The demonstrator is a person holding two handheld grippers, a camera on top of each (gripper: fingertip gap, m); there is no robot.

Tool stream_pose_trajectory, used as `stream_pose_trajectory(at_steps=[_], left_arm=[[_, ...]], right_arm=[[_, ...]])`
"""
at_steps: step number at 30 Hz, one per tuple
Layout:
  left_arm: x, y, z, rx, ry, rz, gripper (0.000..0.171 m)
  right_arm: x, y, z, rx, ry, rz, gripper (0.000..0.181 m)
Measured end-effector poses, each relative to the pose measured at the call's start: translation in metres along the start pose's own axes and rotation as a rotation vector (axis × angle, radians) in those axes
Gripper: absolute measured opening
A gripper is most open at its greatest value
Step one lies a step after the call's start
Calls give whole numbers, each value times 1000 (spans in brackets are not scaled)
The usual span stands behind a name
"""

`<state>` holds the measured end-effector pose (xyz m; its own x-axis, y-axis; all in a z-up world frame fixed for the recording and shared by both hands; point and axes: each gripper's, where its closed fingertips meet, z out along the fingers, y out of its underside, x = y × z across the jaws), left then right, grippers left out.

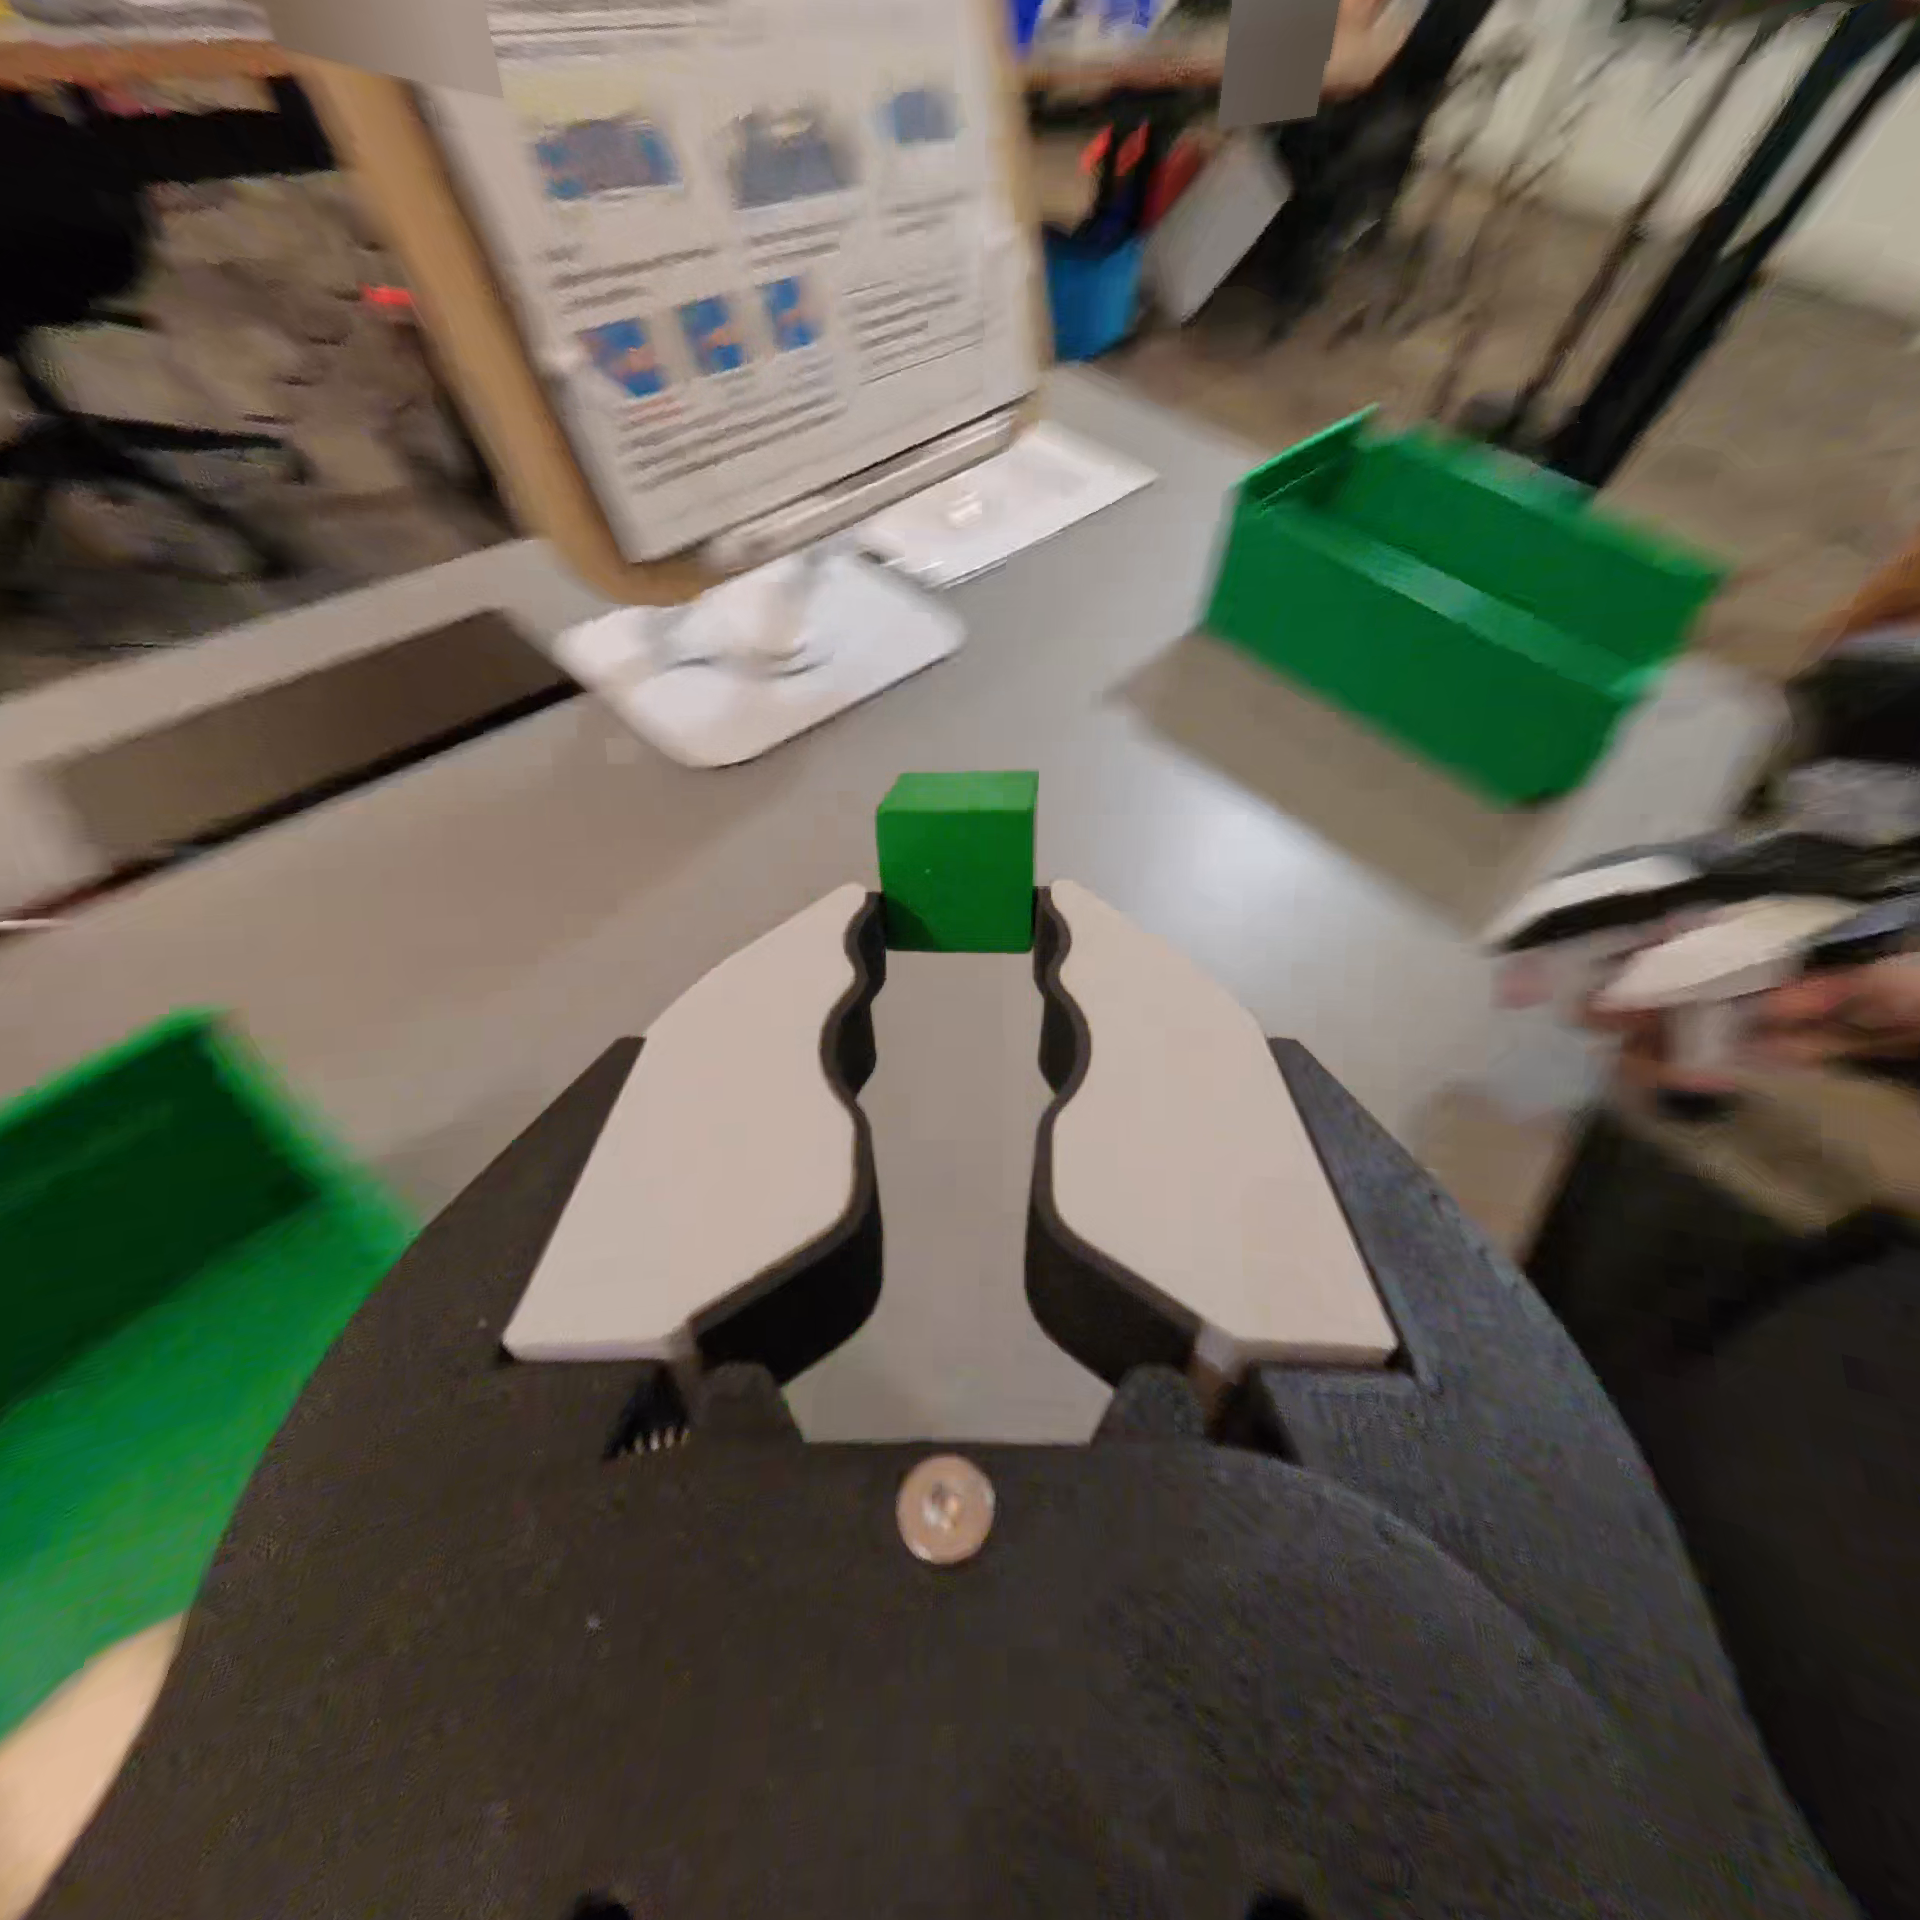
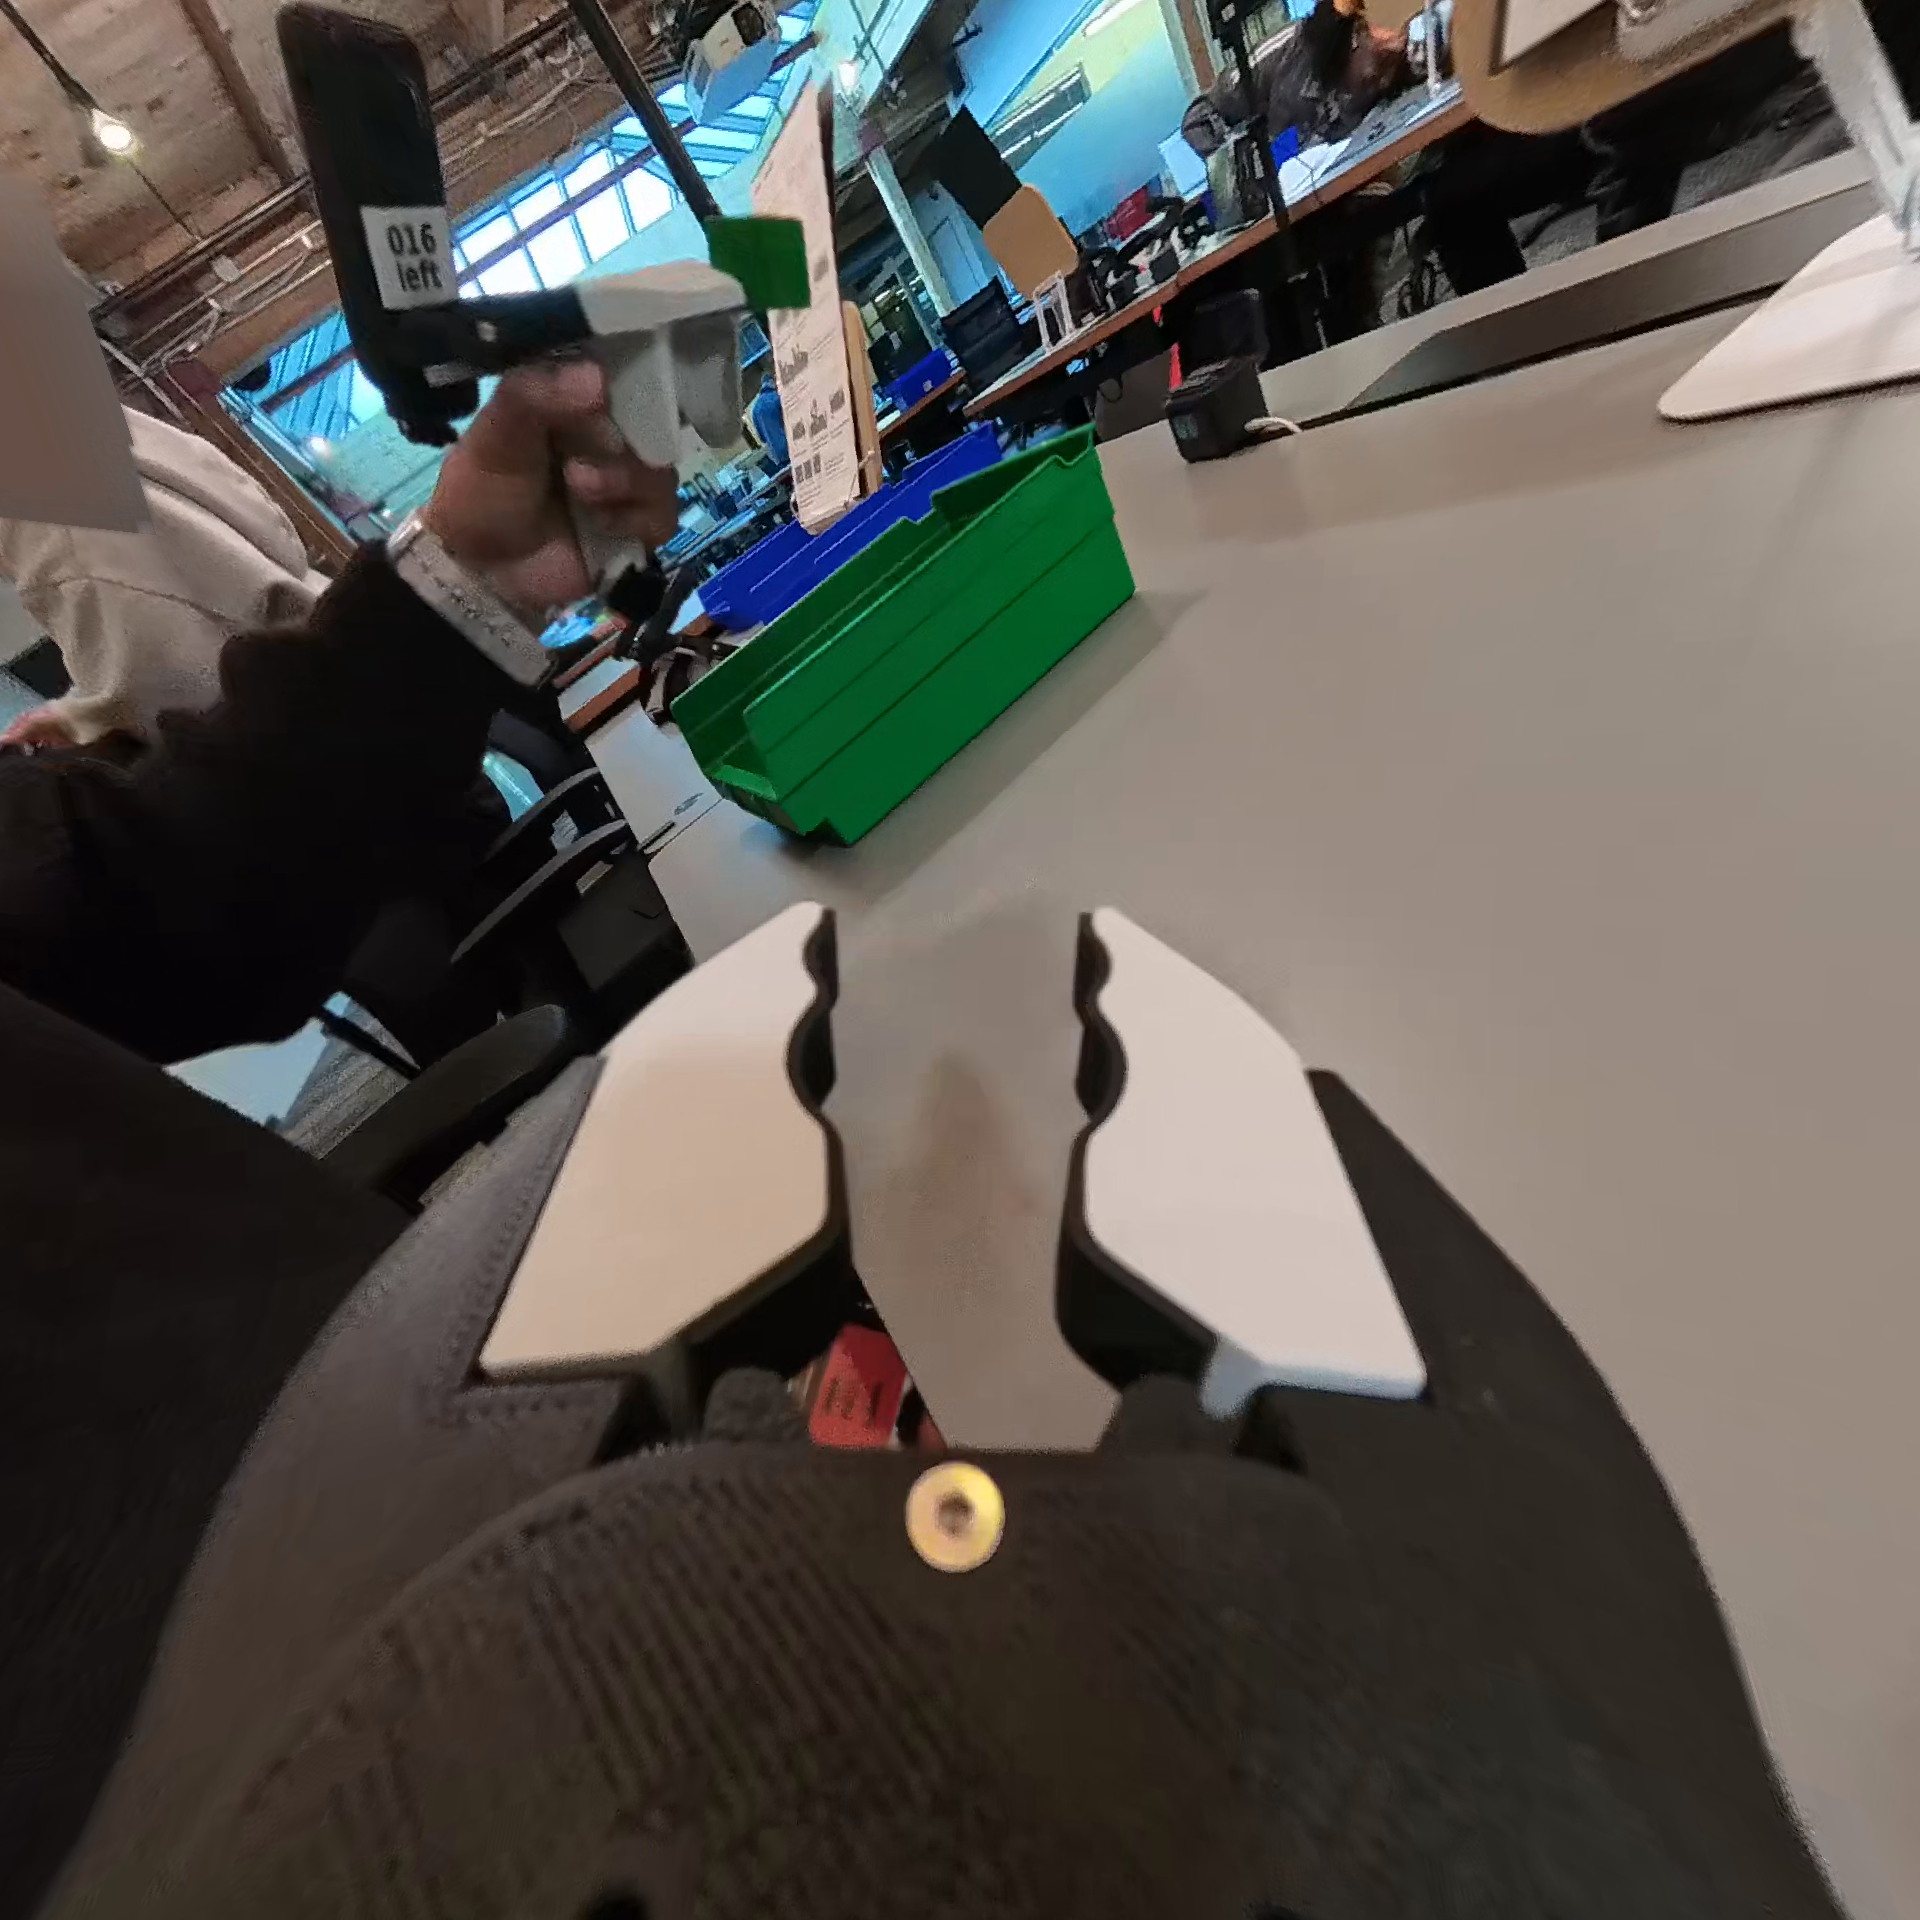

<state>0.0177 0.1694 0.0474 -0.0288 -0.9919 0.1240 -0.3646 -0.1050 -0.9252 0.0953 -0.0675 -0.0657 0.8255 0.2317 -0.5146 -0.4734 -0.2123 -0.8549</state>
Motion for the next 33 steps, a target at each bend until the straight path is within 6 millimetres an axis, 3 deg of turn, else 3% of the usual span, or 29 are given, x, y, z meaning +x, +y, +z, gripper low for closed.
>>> stream_pose_trajectory(at_steps=[3,6,9,13,16,22,27,33], left_arm=[[79,6,30,88,250,-207,29],[137,28,58,122,432,-343,28],[171,52,76,150,512,-378,28],[198,85,90,112,569,-410,28],[209,100,97,73,614,-418,28],[205,115,102,40,628,-467,28],[208,116,99,35,666,-473,28],[210,130,107,-11,667,-485,28]], right_arm=[[-13,-3,8,-40,-50,-55,53],[-23,-5,3,-37,-102,-76,52],[-25,-4,-10,-13,-132,-30,42],[-18,-5,-16,27,-148,85,38],[-18,-7,-3,17,-193,141,41],[-20,4,18,-41,-250,227,37],[-23,16,15,-80,-265,205,36],[-10,26,13,-108,-232,254,35]])
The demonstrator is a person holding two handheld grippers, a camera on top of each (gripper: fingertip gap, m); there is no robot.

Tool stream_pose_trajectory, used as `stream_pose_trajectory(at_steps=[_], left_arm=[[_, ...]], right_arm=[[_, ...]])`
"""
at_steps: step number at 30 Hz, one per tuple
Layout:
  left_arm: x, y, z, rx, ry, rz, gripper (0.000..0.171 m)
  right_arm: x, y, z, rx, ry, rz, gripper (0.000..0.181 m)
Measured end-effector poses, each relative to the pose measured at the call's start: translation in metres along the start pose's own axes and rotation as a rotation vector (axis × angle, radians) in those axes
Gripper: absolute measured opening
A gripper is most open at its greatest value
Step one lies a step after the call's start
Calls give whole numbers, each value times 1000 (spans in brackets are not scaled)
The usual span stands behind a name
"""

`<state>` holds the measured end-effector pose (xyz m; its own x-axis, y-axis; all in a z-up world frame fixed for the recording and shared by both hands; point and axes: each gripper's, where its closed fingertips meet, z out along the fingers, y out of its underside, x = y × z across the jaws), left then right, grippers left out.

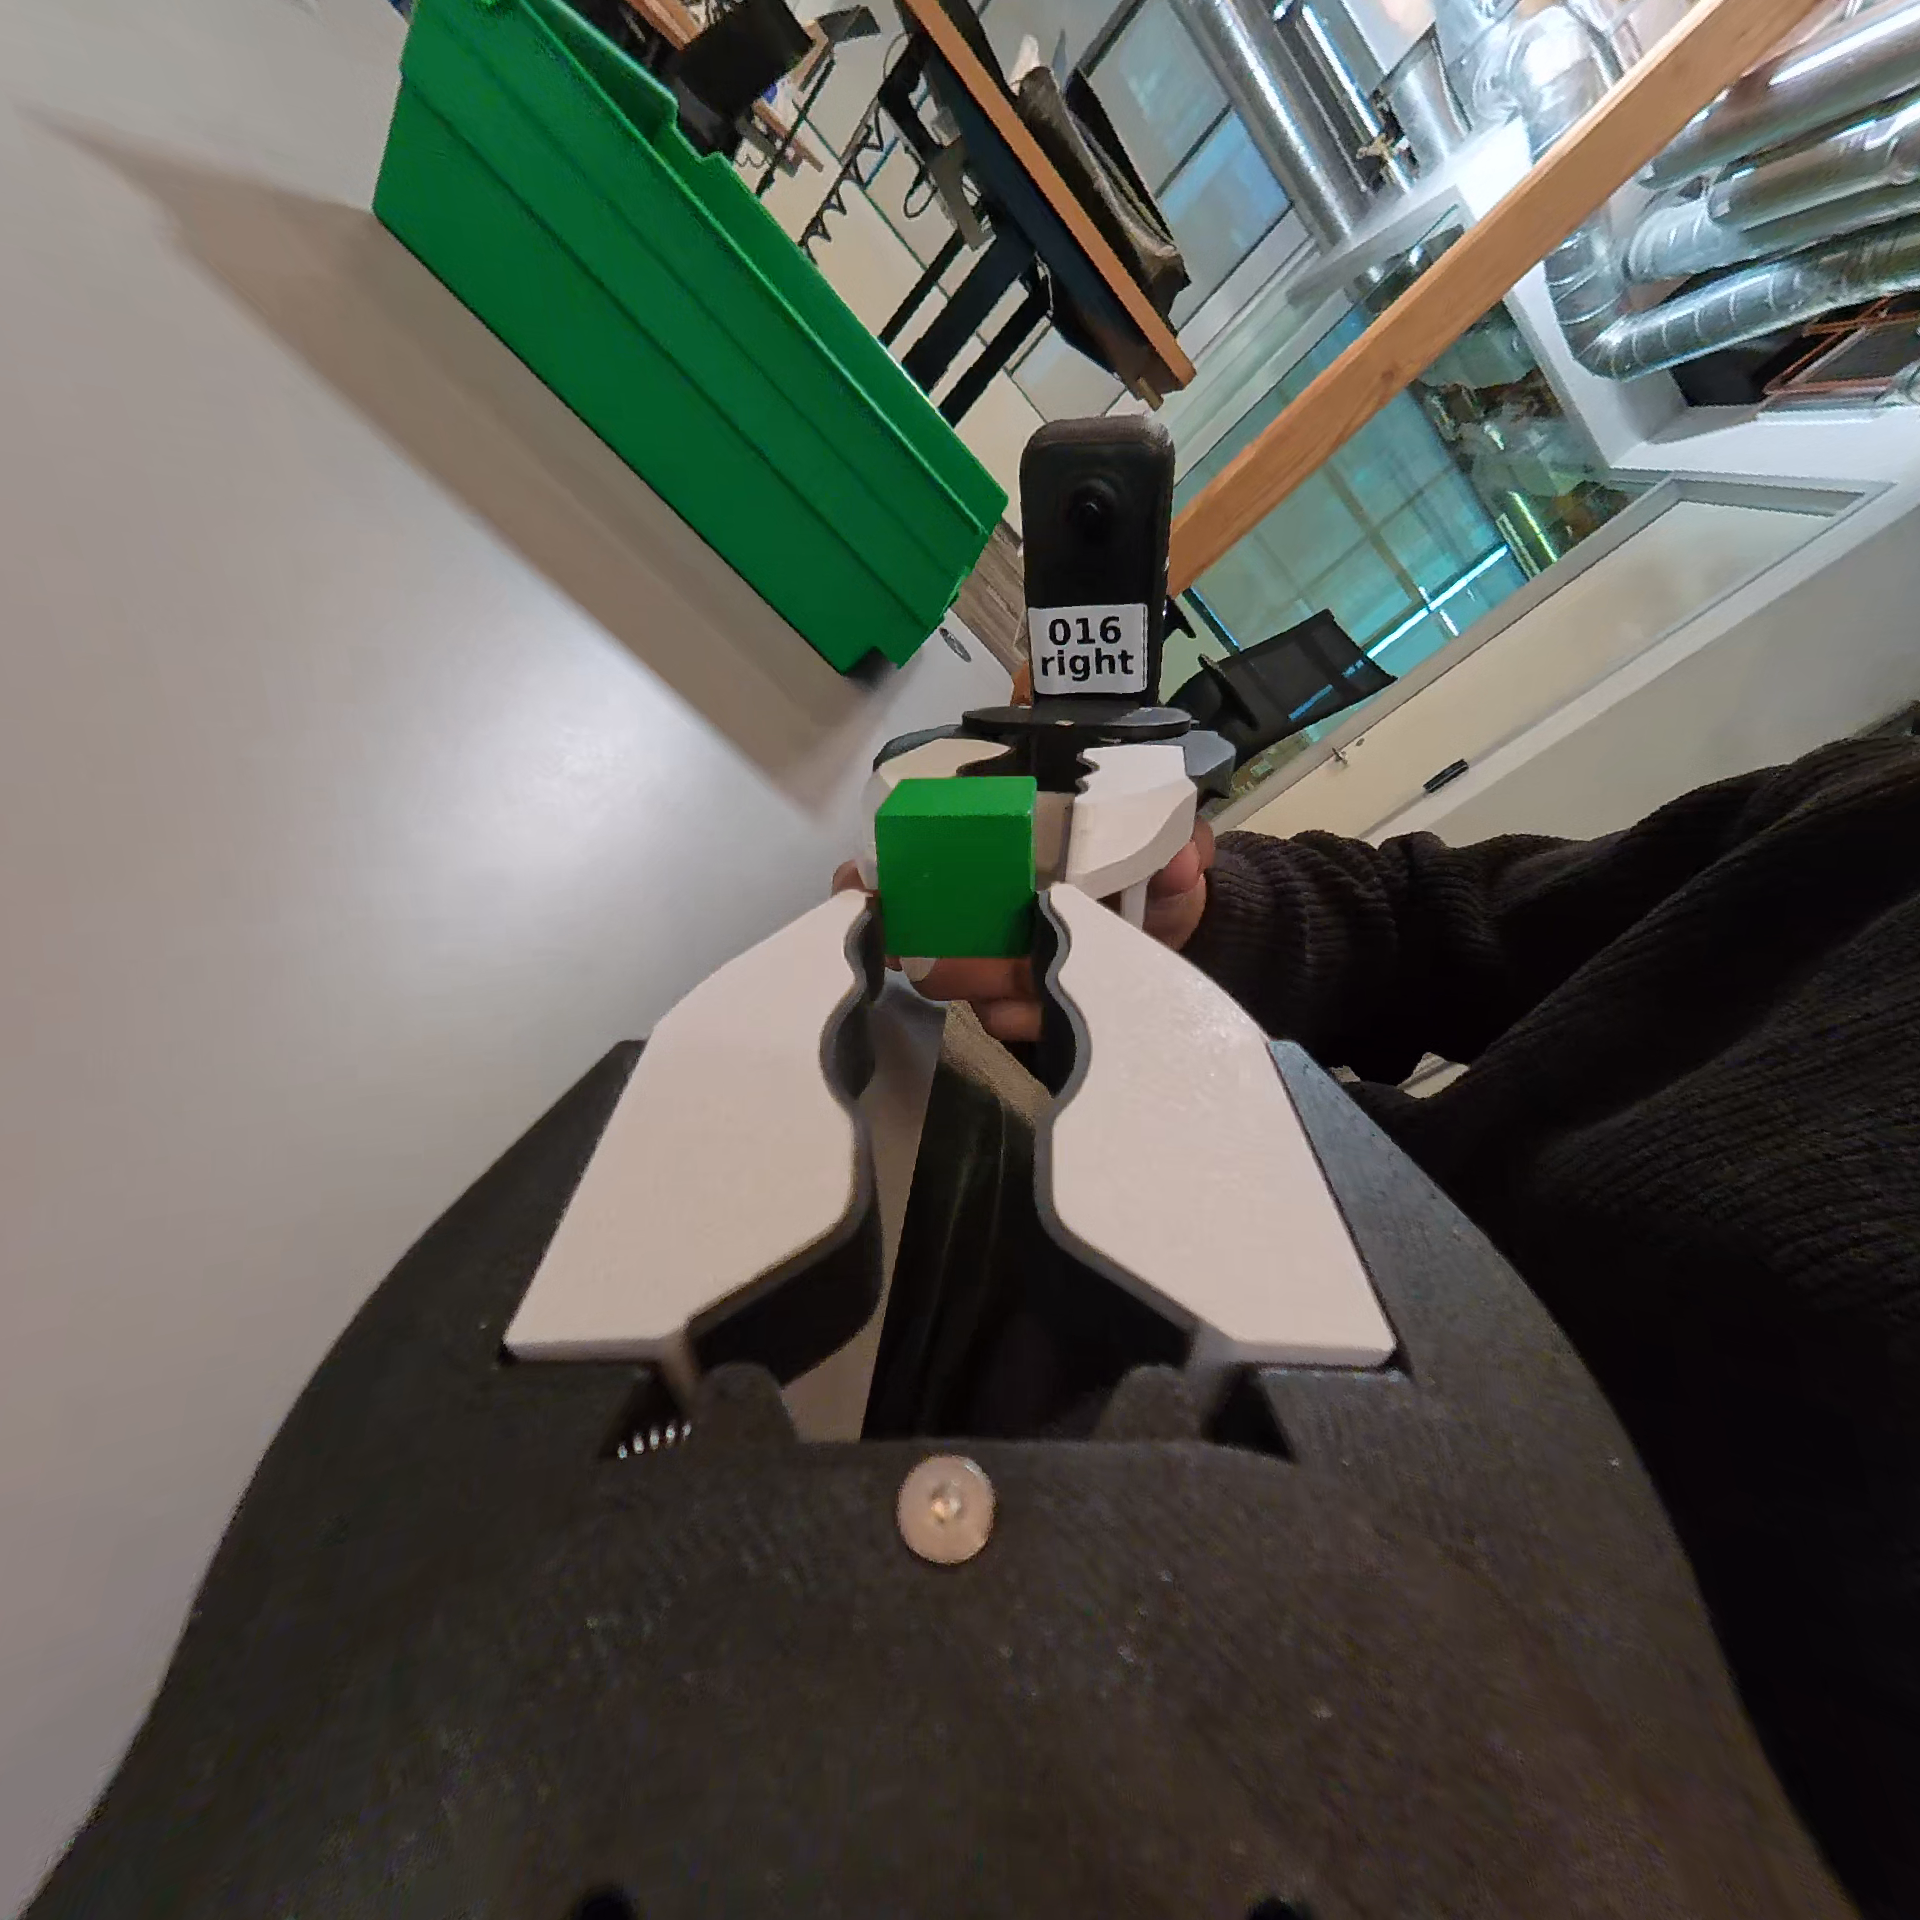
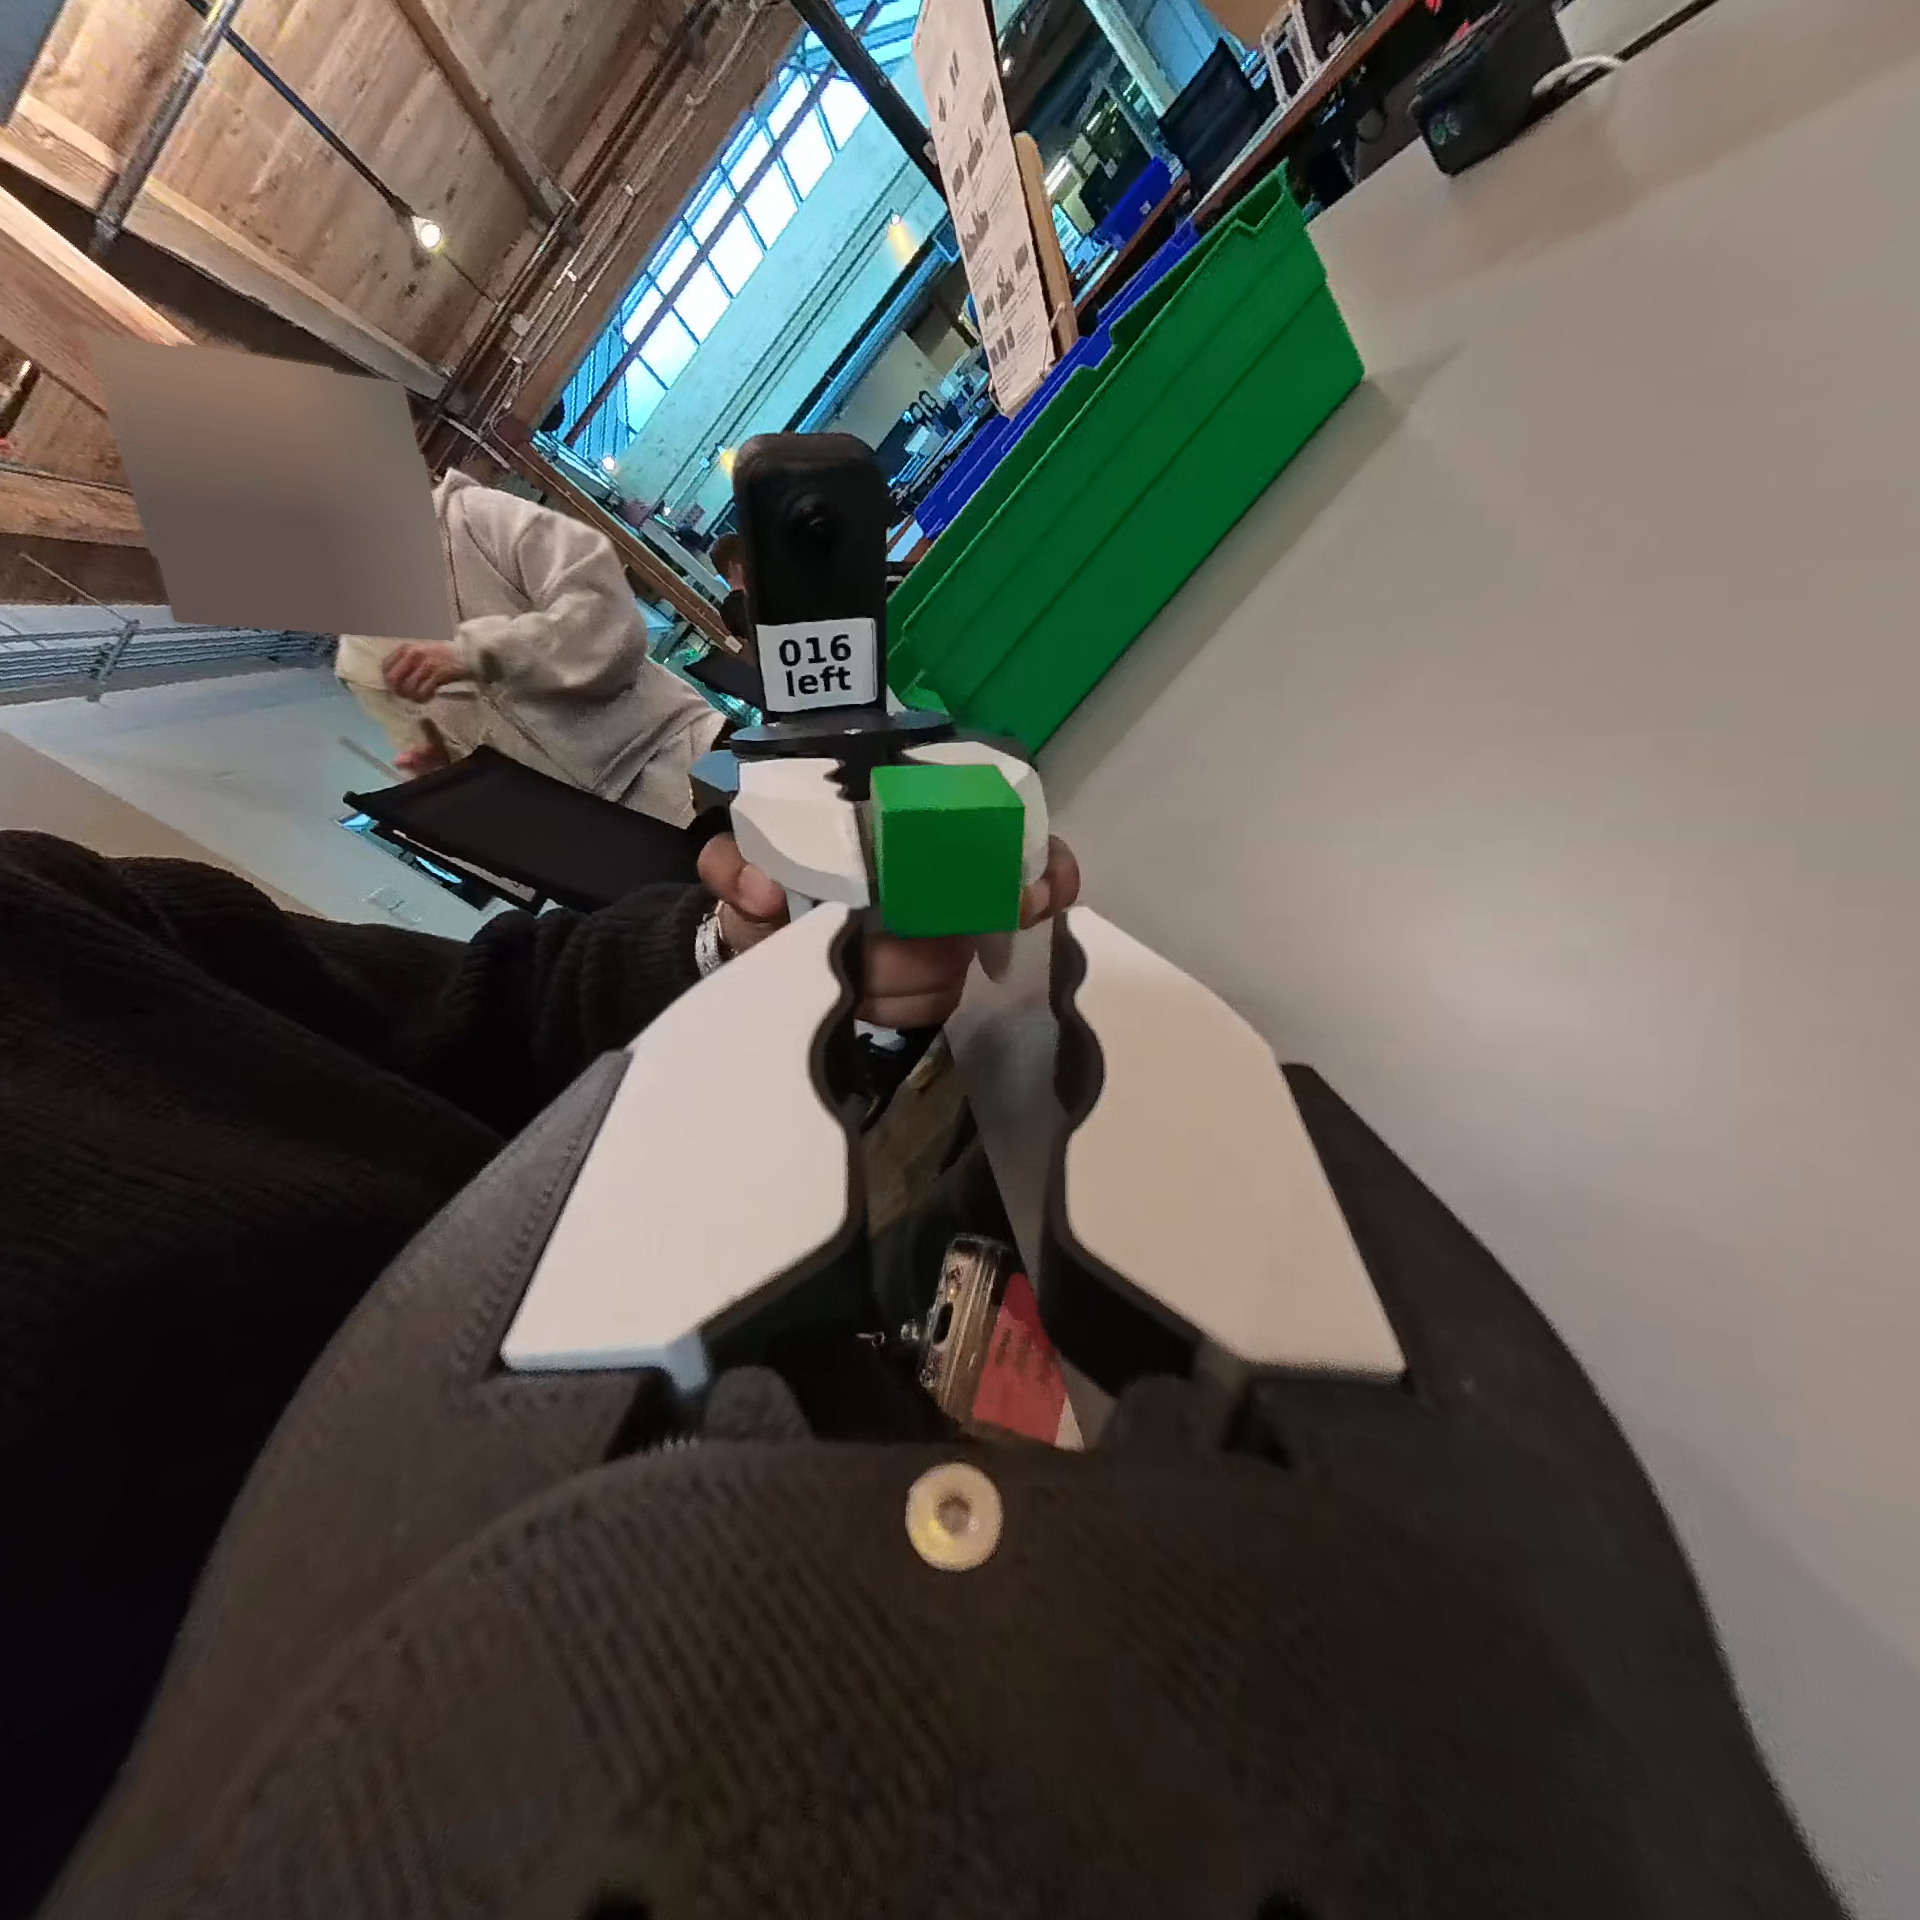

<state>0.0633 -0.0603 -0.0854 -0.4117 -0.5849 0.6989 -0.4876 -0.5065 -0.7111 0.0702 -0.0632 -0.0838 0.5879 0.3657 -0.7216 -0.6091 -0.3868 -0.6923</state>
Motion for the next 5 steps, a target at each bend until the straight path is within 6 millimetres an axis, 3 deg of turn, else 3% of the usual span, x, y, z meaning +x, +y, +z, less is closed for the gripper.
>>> stream_pose_trajectory(at_steps=[5], left_arm=[[0,6,4,-18,17,-20,28]], right_arm=[[-2,-1,1,4,-6,-14,33]])
